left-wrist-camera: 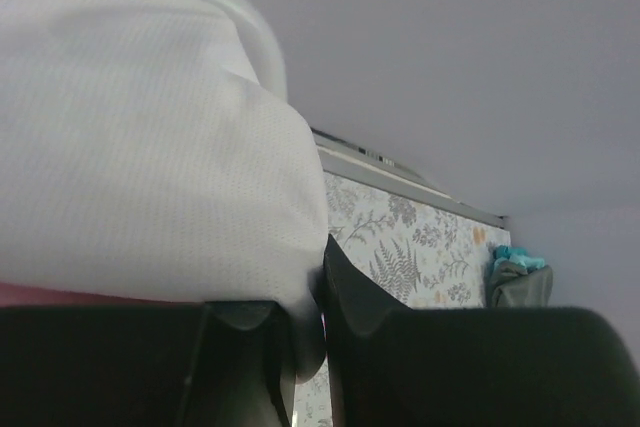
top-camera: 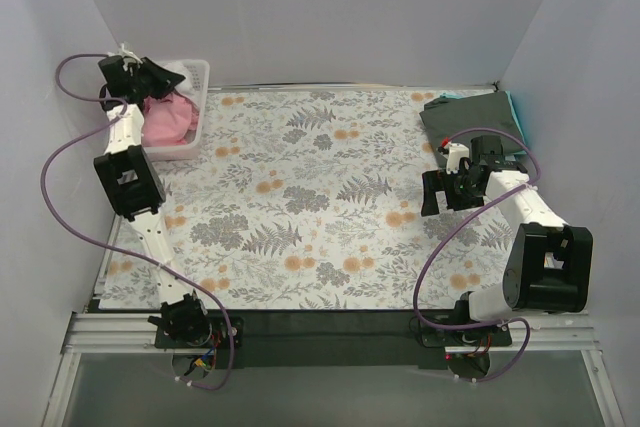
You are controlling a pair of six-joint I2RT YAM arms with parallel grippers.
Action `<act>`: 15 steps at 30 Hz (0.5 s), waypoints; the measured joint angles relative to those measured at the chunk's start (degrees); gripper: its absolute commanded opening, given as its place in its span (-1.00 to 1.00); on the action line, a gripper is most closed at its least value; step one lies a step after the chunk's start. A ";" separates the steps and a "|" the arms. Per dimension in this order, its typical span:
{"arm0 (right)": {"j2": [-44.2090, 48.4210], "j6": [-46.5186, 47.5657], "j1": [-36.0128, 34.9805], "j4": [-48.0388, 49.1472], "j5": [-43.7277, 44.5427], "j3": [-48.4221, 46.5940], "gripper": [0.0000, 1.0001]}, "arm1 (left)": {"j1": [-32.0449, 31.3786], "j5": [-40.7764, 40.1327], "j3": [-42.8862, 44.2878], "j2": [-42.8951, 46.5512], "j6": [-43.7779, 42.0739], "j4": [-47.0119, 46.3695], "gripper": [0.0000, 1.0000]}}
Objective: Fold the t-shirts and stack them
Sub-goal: Grab the tshirt from the pile
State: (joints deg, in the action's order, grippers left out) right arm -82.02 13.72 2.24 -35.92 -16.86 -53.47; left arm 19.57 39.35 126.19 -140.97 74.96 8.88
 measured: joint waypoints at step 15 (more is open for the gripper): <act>1.09 0.09 0.00 0.00 -1.16 0.00 0.97 | 1.40 1.42 2.69 3.19 1.79 -5.51 -1.00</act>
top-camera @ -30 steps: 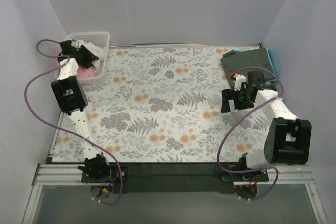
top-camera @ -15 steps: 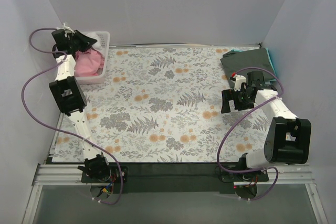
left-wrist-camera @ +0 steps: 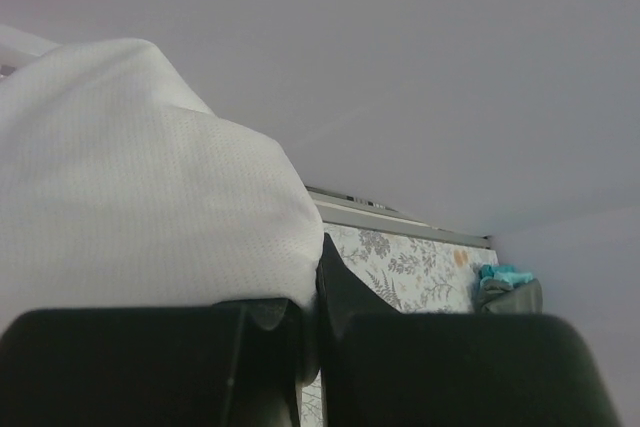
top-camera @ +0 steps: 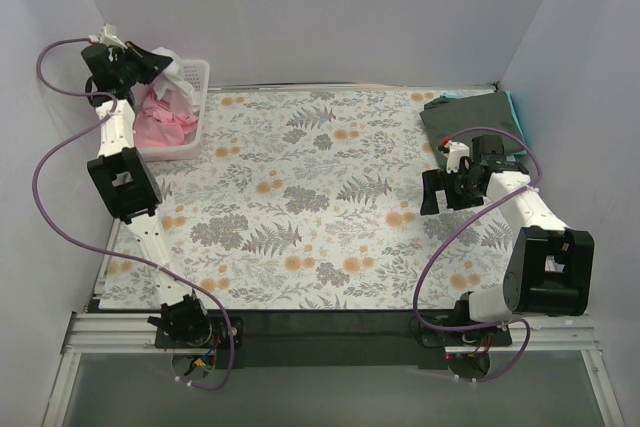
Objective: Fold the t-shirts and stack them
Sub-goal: Grab the tshirt from the pile, then move the tshirt to the center of the board
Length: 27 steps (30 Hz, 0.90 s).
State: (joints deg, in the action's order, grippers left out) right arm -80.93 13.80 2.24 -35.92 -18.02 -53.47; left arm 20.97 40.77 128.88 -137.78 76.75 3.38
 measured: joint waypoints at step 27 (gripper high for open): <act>3.30 -0.02 0.00 -0.02 -1.70 -0.07 0.97 | -9.88 9.16 0.72 22.40 5.35 -25.31 -1.00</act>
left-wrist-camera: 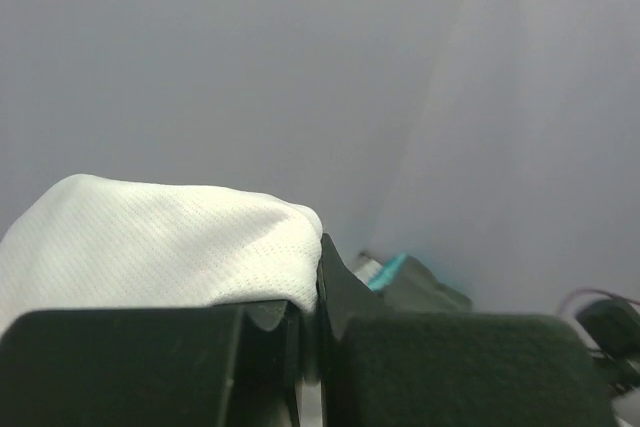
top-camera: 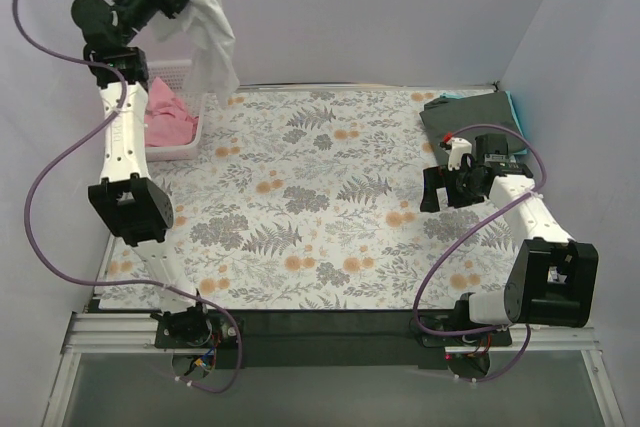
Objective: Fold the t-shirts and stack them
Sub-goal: Move the tshirt to the center of the board
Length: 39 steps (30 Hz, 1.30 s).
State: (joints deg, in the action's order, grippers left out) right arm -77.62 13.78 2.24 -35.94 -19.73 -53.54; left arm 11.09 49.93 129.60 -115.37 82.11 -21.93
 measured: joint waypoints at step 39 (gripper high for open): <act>-14.58 11.82 -2.56 -3.98 -10.82 -8.57 0.46 | -6.64 -16.72 -55.87 24.50 -58.95 65.00 0.53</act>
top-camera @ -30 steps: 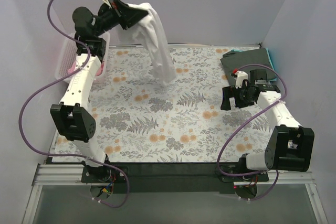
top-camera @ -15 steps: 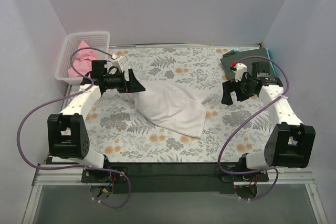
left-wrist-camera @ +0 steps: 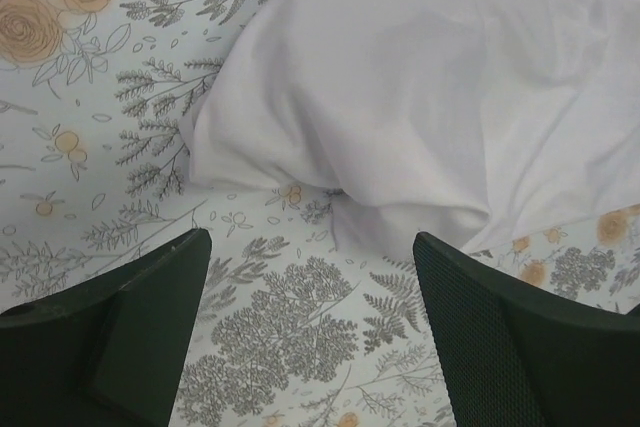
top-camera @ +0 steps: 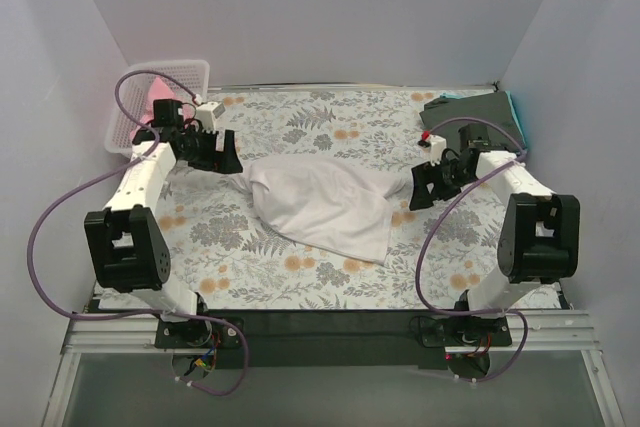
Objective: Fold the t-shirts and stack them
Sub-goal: Move the tshirt to the center of the board, then flatten the tshirt out
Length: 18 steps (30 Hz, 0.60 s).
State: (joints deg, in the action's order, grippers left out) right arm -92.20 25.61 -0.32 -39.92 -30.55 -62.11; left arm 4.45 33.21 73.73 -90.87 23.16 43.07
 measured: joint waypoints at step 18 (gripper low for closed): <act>-13.00 -5.49 -10.56 4.17 1.40 -1.29 -0.97 | -12.44 -8.46 -0.09 -16.52 -3.06 -5.22 -0.86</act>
State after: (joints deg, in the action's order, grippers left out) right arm -105.21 20.12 -10.87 -35.75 -29.15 -63.40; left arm -7.99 24.75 73.65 -107.39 20.10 37.85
